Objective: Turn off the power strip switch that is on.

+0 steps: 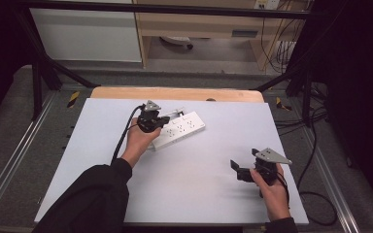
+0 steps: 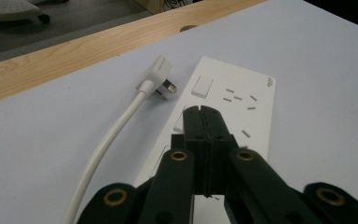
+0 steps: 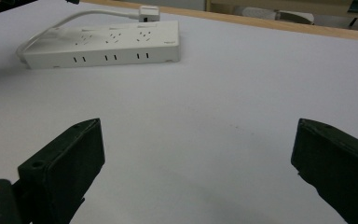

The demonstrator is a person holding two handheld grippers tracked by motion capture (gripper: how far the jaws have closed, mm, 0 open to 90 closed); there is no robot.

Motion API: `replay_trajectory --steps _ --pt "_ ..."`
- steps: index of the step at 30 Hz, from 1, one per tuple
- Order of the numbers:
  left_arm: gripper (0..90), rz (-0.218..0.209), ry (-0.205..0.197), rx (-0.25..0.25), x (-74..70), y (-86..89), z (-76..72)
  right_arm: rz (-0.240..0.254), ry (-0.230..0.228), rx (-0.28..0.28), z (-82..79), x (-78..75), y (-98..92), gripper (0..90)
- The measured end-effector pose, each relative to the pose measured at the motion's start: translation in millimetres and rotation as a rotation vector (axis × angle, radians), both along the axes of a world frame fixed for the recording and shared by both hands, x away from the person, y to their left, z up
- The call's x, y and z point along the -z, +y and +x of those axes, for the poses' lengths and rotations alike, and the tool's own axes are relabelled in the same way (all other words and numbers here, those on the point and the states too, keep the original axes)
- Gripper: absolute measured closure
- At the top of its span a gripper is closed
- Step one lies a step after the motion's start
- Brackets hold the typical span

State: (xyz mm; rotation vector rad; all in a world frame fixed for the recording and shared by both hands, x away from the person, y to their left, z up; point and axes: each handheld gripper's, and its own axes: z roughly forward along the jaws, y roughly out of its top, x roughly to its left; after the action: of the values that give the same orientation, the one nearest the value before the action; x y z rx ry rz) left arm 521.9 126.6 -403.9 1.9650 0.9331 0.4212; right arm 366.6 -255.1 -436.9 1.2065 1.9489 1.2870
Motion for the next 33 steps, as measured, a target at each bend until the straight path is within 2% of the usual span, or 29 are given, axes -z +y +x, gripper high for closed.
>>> replay_trajectory --steps 3,5,8,14,19,24,26,33 --pt "87.7 -0.013 -0.007 -0.004 -0.7 0.1 0.2 0.000 0.000 0.000 0.0 -0.1 -0.1 3.1" --pt "77.5 -0.024 0.000 -0.013 -0.7 0.3 0.8 0.001 0.000 0.001 0.0 -0.1 -0.1 3.1" --pt "64.9 -0.033 -0.013 -0.022 -2.3 0.8 0.4 0.001 0.000 0.000 0.0 -0.1 -0.1 3.1" --pt "46.1 -0.059 -0.005 -0.022 -4.4 2.0 0.3 0.001 0.000 0.001 0.2 0.1 0.0 3.1" --pt "31.9 -0.064 -0.003 -0.033 -5.8 3.2 0.2 0.004 0.002 0.000 0.1 0.0 0.3 3.1" --pt "10.6 -0.086 -0.009 -0.046 -10.0 3.8 -1.9 0.001 0.003 -0.004 0.5 0.2 0.6 3.0" --pt "8.1 -0.091 -0.010 -0.052 -12.5 4.4 -3.4 0.000 0.001 -0.006 0.7 0.1 0.5 2.9" --pt "8.0 -0.094 -0.007 -0.057 -20.1 10.5 -11.4 -0.001 0.002 -0.006 0.8 0.0 0.6 2.9"
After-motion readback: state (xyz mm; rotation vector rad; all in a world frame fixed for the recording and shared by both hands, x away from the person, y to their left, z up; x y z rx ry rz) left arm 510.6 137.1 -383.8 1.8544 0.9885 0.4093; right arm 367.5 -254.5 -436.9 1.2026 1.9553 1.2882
